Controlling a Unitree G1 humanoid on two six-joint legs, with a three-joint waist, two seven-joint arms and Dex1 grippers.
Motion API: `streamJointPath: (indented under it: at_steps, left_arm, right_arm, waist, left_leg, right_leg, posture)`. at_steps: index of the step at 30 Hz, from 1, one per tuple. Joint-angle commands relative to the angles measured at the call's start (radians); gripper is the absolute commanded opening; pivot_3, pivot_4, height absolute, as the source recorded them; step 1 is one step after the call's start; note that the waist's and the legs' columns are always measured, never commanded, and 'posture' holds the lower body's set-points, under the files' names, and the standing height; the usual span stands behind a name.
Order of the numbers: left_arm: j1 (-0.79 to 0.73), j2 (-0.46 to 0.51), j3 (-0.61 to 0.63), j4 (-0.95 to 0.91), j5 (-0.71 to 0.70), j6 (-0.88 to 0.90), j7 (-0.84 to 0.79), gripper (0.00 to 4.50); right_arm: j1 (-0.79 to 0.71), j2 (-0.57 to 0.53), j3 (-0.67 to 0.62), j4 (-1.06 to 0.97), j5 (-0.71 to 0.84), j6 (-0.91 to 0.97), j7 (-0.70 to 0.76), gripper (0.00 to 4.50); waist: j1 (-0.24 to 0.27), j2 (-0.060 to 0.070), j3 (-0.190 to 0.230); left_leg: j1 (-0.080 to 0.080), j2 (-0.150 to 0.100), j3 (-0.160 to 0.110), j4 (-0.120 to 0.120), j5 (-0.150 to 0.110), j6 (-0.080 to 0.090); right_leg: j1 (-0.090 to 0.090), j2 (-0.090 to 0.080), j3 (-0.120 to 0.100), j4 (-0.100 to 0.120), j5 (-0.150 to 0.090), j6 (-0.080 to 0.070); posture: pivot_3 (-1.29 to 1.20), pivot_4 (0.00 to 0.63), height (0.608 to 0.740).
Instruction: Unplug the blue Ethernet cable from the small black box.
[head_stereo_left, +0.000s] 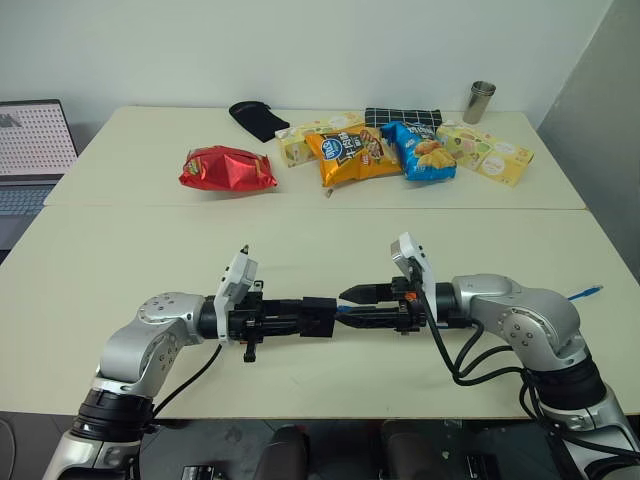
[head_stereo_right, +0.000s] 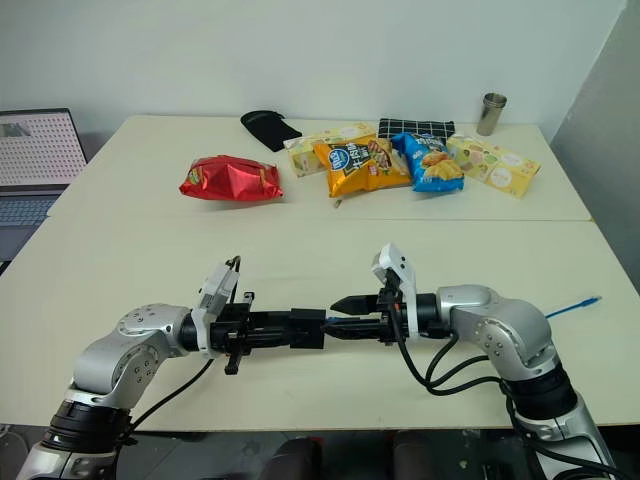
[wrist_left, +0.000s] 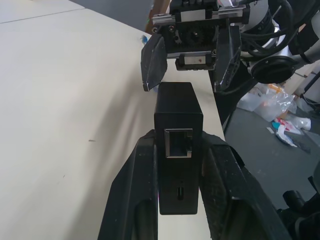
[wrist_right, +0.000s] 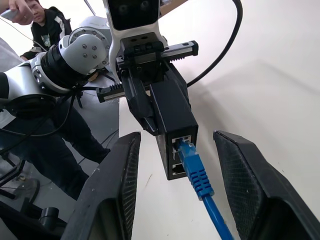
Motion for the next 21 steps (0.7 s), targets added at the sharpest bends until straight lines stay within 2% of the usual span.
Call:
streamJointPath:
  at_steps: [1,21]
  left_arm:
    - [-0.023,-0.010,0.033,-0.008,-0.034,0.010,0.007,0.78]
    - [-0.025,-0.011,0.039,-0.024,-0.050,0.028,0.030,0.78]
  right_arm:
    - [0.008,0.004,-0.031,-0.031,0.036,0.005,-0.003,2.44]
    - [-0.003,0.015,-0.027,-0.008,0.022,-0.011,-0.022,2.44]
  waist:
    - [0.000,0.000,0.000]
    - [0.000,0.000,0.000]
  left_leg:
    - [0.000,0.000,0.000,0.000,0.000,0.000]
    - [0.000,0.000,0.000,0.000,0.000,0.000]
  right_leg:
    - [0.000,0.000,0.000,0.000,0.000,0.000]
    - [0.000,0.001,0.000,0.000,0.000,0.000]
  posture:
    - [0.00,0.150,0.740]
    - [0.00,0.150,0.740]
